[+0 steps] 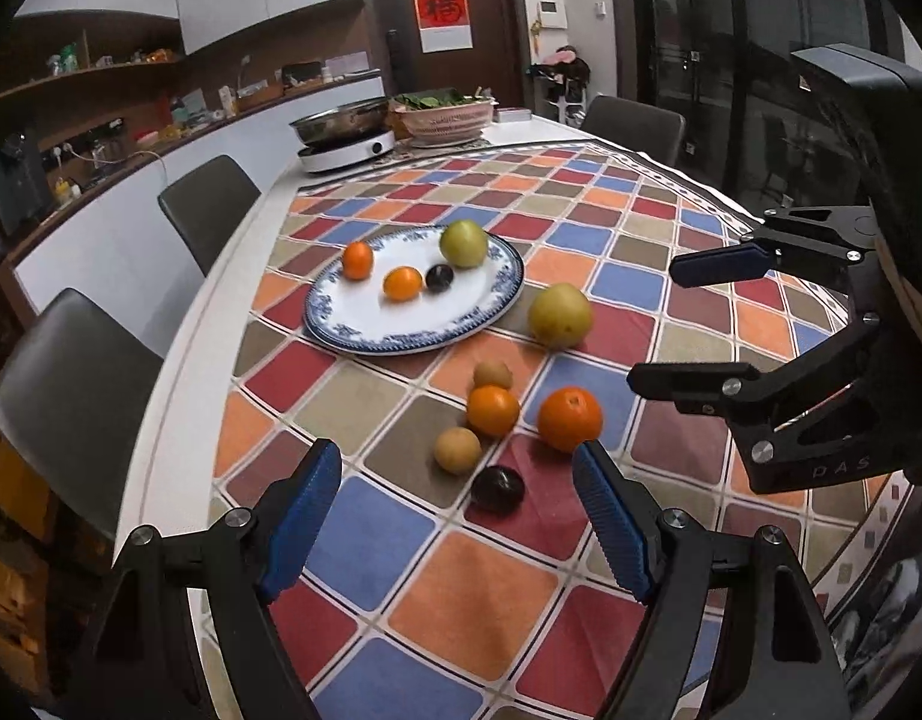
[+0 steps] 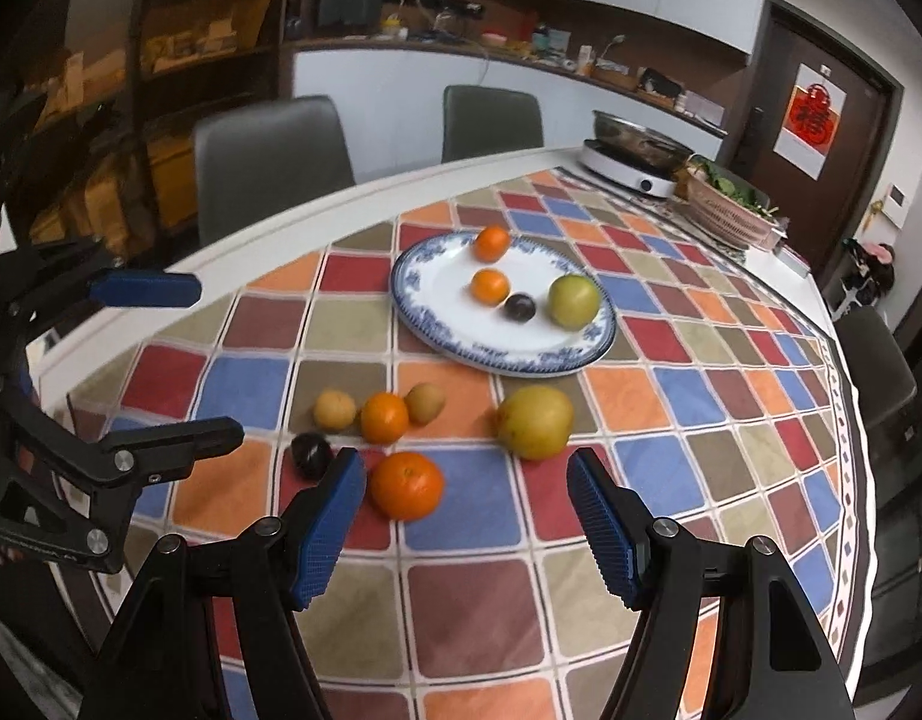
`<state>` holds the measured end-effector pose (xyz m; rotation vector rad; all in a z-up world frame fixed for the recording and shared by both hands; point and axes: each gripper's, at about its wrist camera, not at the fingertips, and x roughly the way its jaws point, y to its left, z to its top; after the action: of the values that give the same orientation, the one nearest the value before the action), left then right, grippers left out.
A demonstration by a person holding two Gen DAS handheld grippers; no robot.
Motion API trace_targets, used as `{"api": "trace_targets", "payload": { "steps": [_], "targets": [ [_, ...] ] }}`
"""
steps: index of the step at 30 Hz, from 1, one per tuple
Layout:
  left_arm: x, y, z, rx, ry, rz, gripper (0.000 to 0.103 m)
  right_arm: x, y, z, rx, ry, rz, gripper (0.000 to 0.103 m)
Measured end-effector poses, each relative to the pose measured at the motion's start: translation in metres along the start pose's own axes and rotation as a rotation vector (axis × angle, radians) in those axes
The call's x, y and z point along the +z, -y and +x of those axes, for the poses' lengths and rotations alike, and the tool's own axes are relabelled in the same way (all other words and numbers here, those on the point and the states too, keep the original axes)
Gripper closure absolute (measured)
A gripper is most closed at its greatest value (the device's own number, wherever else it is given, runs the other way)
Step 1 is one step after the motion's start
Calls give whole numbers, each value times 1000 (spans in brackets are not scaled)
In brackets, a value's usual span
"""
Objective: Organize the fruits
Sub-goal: 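Withdraw both grippers from the plate back toward the loose fruits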
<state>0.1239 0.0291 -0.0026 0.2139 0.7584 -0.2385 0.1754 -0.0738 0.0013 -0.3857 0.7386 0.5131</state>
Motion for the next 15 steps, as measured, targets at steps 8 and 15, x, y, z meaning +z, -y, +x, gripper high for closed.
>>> {"api": "trace_targets", "payload": {
  "steps": [8, 15],
  "targets": [
    [-14, 2, 22, -68, -39, 25, 35, -12, -11, 19, 37, -58, -71, 37],
    [-21, -1, 41, -139, -83, -13, 47, -17, -10, 39, 70, -110, -57, 47]
  ]
}}
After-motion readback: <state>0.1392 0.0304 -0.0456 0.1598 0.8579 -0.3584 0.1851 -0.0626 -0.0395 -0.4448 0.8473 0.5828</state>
